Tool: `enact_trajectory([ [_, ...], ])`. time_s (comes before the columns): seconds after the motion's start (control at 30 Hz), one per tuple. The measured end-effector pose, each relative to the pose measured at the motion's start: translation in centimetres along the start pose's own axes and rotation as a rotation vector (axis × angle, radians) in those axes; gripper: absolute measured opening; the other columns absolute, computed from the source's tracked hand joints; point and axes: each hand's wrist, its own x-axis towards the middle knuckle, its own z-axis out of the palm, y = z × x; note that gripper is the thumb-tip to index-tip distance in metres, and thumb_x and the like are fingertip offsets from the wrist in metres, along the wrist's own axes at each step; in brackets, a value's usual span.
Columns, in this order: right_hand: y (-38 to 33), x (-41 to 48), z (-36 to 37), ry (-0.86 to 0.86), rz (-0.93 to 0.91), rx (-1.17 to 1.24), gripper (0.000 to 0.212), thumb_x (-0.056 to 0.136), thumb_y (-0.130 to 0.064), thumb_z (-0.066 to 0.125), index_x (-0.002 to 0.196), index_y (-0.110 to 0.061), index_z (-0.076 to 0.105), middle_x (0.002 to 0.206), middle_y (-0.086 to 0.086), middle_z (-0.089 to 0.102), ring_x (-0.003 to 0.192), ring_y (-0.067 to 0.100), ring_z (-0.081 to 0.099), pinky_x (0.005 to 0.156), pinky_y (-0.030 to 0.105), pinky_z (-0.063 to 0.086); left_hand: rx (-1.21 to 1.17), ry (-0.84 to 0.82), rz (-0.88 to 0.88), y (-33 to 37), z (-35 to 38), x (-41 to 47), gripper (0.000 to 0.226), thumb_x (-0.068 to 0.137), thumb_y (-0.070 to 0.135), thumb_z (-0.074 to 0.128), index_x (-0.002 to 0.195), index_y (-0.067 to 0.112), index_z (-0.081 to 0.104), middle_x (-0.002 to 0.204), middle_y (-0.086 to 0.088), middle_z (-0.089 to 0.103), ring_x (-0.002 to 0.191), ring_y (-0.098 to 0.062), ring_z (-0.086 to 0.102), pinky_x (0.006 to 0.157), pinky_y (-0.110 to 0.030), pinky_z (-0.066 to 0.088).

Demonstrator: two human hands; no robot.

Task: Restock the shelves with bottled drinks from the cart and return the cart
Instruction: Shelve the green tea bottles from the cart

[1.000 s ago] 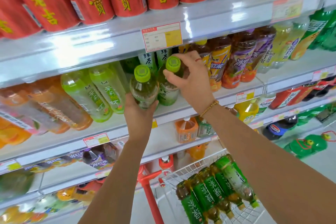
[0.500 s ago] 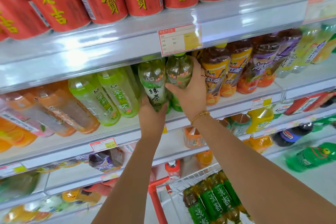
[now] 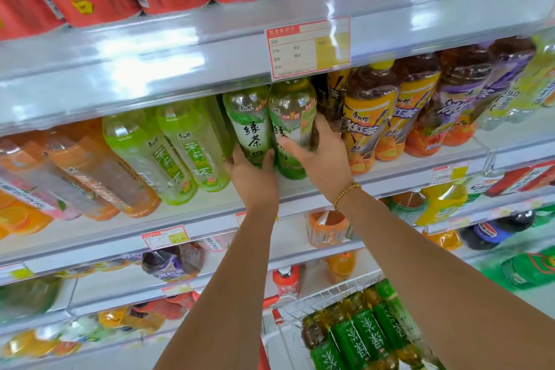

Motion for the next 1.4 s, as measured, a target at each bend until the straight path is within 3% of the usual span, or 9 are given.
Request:
enact_trajectory([
  [0.1, 0.0, 0.5, 0.1, 0.003, -0.061, -0.09, 0.068, 0.077, -0.052, 0.066, 0.132, -0.02, 0.044, 0.114, -0.001, 0.064, 0.107, 0.02, 0.057, 0.091, 0.034, 0.049, -0.046, 0.034, -0.011, 0.3, 1.0, 1.2, 0.057, 0.082, 0.023, 0.07, 0.131, 0.005, 0.049, 0.123, -0.014, 0.056, 0.109, -0.029, 0.057, 0.094, -0.041, 0.048],
  [0.27, 0.9, 1.5, 1.3, 0.074, -0.029, -0.133, 0.07, 0.087, -0.034, 0.062, 0.143, -0.008, 0.029, 0.115, 0.012, 0.063, 0.101, 0.026, 0.062, 0.082, 0.035, 0.05, -0.116, 0.107, -0.047, 0.7, 2.9, 3.8, 0.049, 0.08, 0.019, 0.072, 0.123, 0.004, 0.055, 0.111, -0.014, 0.063, 0.101, -0.03, 0.061, 0.085, -0.038, 0.051],
  [0.37, 2.6, 1.6, 2.8, 0.013, 0.07, -0.215, 0.058, 0.089, -0.032, 0.06, 0.135, -0.007, 0.035, 0.114, 0.016, 0.061, 0.103, 0.034, 0.06, 0.083, 0.044, 0.049, -0.157, 0.153, -0.038, 0.2, 3.6, 4.6, 0.052, 0.082, 0.02, 0.069, 0.128, 0.003, 0.051, 0.115, -0.015, 0.062, 0.105, -0.03, 0.059, 0.089, -0.038, 0.05],
  [0.73, 3.8, 2.4, 3.7, 0.048, 0.118, -0.271, 0.048, 0.093, -0.027, 0.052, 0.133, -0.006, 0.035, 0.119, 0.019, 0.056, 0.108, 0.035, 0.054, 0.081, 0.038, 0.044, -0.186, 0.202, 0.012, -0.3, 3.0, 2.7, 0.05, 0.083, 0.011, 0.066, 0.128, 0.002, 0.045, 0.126, -0.013, 0.05, 0.116, -0.026, 0.05, 0.101, -0.035, 0.04],
  [0.83, 3.8, 2.4, 3.7, 0.049, 0.113, -0.234, 0.047, 0.091, -0.026, 0.056, 0.129, -0.005, 0.037, 0.12, 0.019, 0.056, 0.107, 0.035, 0.053, 0.081, 0.039, 0.045, -0.025, 0.09, 0.197, -0.4, 2.0, 1.4, 0.038, 0.08, 0.005, 0.066, 0.116, 0.007, 0.052, 0.118, -0.009, 0.047, 0.109, -0.025, 0.05, 0.096, -0.027, 0.039],
  [0.93, 3.8, 2.3, 3.6, 0.045, 0.114, -0.25, 0.047, 0.091, -0.026, 0.056, 0.129, -0.005, 0.037, 0.119, 0.019, 0.056, 0.107, 0.035, 0.053, 0.08, 0.037, 0.045, 0.294, -0.072, 0.31, -1.1, 1.4, 1.3, 0.051, 0.08, 0.005, 0.064, 0.129, 0.015, 0.05, 0.133, -0.016, 0.036, 0.123, -0.031, 0.04, 0.105, -0.028, 0.032],
  [1.07, 3.6, 2.2, 3.6, 0.041, 0.113, -0.28, 0.047, 0.092, -0.027, 0.055, 0.13, -0.006, 0.037, 0.12, 0.019, 0.056, 0.108, 0.034, 0.054, 0.079, 0.035, 0.046, 0.428, -0.207, 0.314, -1.1, 0.9, 1.4, 0.062, 0.086, 0.01, 0.057, 0.143, 0.023, 0.035, 0.152, -0.025, 0.011, 0.138, -0.036, 0.026, 0.11, -0.034, 0.027],
  [1.2, 3.5, 2.2, 3.4, 0.036, 0.121, -0.285, 0.05, 0.092, -0.027, 0.054, 0.133, -0.006, 0.035, 0.12, 0.019, 0.055, 0.109, 0.034, 0.053, 0.081, 0.036, 0.045, 0.579, -0.318, 0.258, -0.7, 0.9, 1.9, 0.066, 0.093, 0.017, 0.049, 0.15, 0.029, 0.018, 0.154, -0.028, -0.009, 0.114, -0.038, 0.055, 0.092, -0.031, 0.042],
  [1.4, 3.5, 2.1, 3.4, 0.038, 0.114, -0.28, 0.048, 0.093, -0.027, 0.054, 0.132, -0.007, 0.036, 0.119, 0.018, 0.056, 0.107, 0.033, 0.054, 0.078, 0.033, 0.045, 0.632, -0.303, 0.225, 0.0, 1.0, 3.1, 0.069, 0.093, 0.018, 0.048, 0.151, 0.02, 0.011, 0.154, -0.028, -0.007, 0.105, -0.036, 0.06, 0.091, -0.031, 0.042],
])
